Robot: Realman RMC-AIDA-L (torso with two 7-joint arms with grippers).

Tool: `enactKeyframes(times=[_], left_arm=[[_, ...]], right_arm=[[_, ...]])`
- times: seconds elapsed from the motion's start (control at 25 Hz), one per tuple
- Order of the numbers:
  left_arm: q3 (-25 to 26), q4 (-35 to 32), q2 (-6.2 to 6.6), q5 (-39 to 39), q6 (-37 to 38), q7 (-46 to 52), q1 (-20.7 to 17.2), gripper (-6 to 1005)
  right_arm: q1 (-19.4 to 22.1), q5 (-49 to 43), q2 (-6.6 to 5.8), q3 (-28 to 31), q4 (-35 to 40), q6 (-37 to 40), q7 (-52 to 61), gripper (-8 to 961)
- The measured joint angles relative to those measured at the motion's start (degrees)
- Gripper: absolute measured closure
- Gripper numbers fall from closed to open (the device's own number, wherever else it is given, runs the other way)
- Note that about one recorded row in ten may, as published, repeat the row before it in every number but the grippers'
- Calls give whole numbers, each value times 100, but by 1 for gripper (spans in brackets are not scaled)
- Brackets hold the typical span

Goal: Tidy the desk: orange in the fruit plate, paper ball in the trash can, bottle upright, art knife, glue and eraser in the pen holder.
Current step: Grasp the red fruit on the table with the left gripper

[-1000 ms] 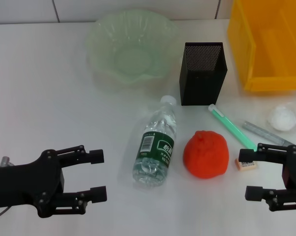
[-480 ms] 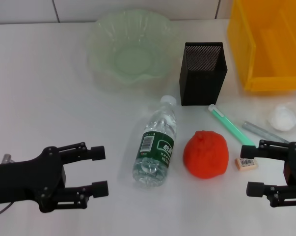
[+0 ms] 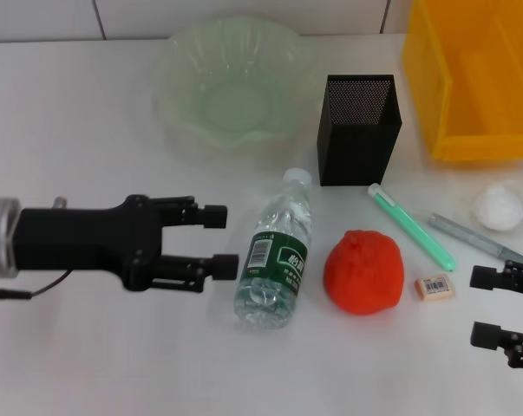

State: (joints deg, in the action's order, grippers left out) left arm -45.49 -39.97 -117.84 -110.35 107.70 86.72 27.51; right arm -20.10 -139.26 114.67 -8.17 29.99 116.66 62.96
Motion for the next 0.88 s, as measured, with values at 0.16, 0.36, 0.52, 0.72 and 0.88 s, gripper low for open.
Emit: enactKeyframes(times=[0.16, 0.36, 0.52, 0.72, 0.88], left_arm=[[-51, -205, -59, -256, -202, 401, 286, 276], [-1032, -337, -78, -447, -763, 1018, 990, 289], [-2269, -402, -111, -445, -1774, 1287, 1527, 299], [-3373, -466, -133, -142, -2705, 1236, 1706, 311], [-4208, -568, -134, 397, -3337, 1024, 1637, 321]], right_arm=[[262, 3, -2, 132, 35, -120, -23, 154], [437, 3, -5, 346, 68, -164, -35, 154], [508, 2, -3, 419, 69, -181, -38, 153], [600, 3, 34, 473, 69, -220, -18, 153], [635, 5, 41, 529, 64, -225, -13, 153]])
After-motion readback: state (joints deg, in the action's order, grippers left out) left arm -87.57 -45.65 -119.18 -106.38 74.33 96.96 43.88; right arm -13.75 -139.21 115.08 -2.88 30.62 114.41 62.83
